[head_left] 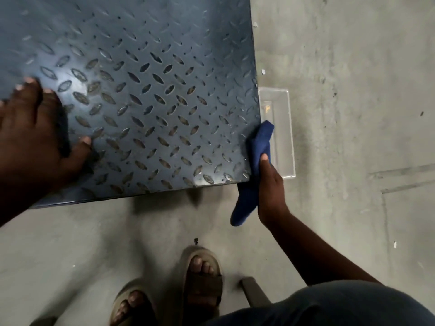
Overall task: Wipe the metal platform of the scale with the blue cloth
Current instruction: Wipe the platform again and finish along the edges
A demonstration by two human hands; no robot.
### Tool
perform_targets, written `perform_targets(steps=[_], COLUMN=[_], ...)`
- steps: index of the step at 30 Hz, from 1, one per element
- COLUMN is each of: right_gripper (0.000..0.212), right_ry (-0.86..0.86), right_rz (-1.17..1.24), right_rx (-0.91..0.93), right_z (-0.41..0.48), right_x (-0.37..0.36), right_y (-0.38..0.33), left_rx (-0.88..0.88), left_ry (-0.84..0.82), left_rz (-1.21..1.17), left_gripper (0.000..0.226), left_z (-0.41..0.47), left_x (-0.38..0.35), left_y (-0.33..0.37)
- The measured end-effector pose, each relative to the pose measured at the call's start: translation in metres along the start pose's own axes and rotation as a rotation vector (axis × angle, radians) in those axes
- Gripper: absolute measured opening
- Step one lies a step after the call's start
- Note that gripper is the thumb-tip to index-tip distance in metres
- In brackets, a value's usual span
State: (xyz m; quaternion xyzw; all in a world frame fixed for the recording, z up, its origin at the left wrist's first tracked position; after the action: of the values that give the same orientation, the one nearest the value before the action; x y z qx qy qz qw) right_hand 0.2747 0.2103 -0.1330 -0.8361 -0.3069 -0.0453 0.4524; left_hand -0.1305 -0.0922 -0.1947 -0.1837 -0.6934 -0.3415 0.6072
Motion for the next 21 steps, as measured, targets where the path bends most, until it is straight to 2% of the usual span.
perform_targets(steps=[3,5,7,9,10,12,13,15,18,20,21], right_gripper=[0.045,0.05,0.037,0.011,0.012,0.057,0.07,0.07,0.057,0.059,0.061], right_ry=[0.019,0.033,0.062,0.077,0.075,0.05,0.021,-0.21,-0.717,-0.888,-0.894], right_rz=[-0.141,-0.35,-0.566,-0.659,-0.694,-0.853,-0.936,-1.001,-1.125,-1.295,-1.349], right_rx=[-0.06,0.054,0.236,0.342,0.373,0.524,0.642,0.943,1.198,1.342,1.416], right_z=[-0.002,0.001,0.003,-0.008,-0.012,-0.02,-0.022,-0.031,-0.057,-0.067,-0.069], right_x=[0.009,0.02,0.024,0.018,0.016,0.007,-0.001,-0.034,-0.116,-0.166,-0.186], right_y=[-0.006,-0.028,-0.044,-0.05,-0.047,-0.055,-0.063,-0.076,-0.063,-0.051,-0.055], left_rx=[-0.014,-0.005,0.012,0.029,0.023,0.012,0.019,0.017,0.014,0.014,0.016], left_ry=[0.028,0.045,0.035,0.039,0.039,0.038,0.037,0.015,0.013,0.018,0.023], left_rz=[0.024,0.06,0.091,0.116,0.114,0.121,0.128,0.129,0.129,0.125,0.12], left_gripper=[0.104,0.099,0.098,0.098,0.098,0.099,0.1,0.101,0.101,0.102,0.102], left_z=[-0.014,-0.02,-0.018,-0.021,-0.021,-0.021,-0.021,-0.021,-0.02,-0.02,-0.021], left_x=[0.041,0.058,0.06,0.058,0.059,0.06,0.059,0.058,0.059,0.059,0.059], left_y=[0.044,0.062,0.062,0.061,0.061,0.061,0.06,0.059,0.06,0.059,0.059])
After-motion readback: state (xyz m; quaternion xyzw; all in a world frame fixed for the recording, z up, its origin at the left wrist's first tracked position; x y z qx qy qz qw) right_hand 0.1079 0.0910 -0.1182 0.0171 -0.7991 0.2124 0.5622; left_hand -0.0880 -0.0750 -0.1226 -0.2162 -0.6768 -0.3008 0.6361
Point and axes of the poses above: each hand's wrist, its own z-axis towards the middle knuckle, its own x-axis out of the back of the hand, y = z × x, the point moved 7 cm from there along z, towards the middle knuckle, and after that the axes turned 5 degrees about z, right-handed, at the moved point
